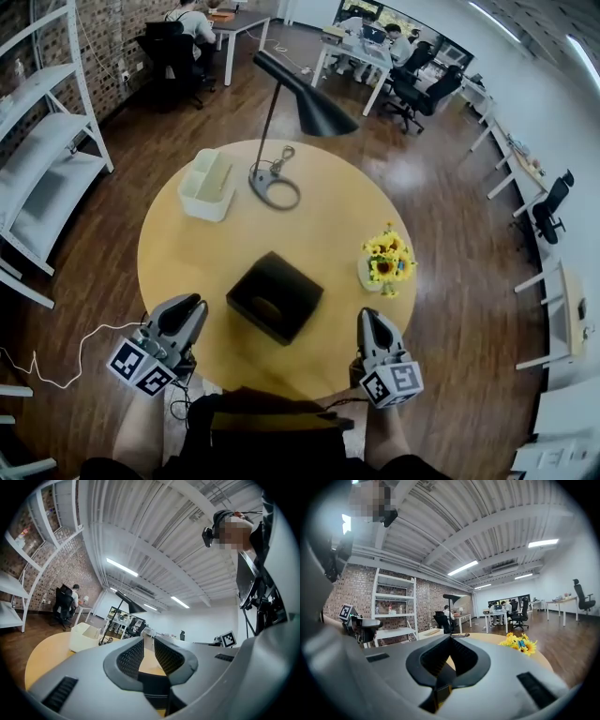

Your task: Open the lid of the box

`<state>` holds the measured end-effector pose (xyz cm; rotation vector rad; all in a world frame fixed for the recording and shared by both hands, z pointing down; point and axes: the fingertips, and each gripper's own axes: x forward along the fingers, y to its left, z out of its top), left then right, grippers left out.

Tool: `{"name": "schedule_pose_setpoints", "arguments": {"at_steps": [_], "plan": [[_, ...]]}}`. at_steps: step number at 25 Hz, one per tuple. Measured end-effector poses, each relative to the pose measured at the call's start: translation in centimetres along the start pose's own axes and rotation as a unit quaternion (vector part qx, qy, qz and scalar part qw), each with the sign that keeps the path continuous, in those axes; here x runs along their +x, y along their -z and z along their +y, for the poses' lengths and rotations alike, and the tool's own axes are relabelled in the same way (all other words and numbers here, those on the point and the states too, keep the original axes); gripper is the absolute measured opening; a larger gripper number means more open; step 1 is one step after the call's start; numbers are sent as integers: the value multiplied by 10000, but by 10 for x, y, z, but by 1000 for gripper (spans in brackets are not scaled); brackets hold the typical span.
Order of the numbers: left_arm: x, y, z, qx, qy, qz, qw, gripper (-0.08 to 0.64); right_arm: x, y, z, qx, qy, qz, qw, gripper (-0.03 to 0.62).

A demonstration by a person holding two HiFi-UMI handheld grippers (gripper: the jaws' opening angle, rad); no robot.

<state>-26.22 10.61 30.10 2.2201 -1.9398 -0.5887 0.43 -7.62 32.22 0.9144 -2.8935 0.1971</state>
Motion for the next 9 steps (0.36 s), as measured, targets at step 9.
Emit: {"name": "schedule_pose_setpoints", "arguments": {"at_steps": [9], "plan": [[-2,-2,9,-77,-199,-112,9997,74,0,-4,-7,-80,-82,14,9999,0]]}}
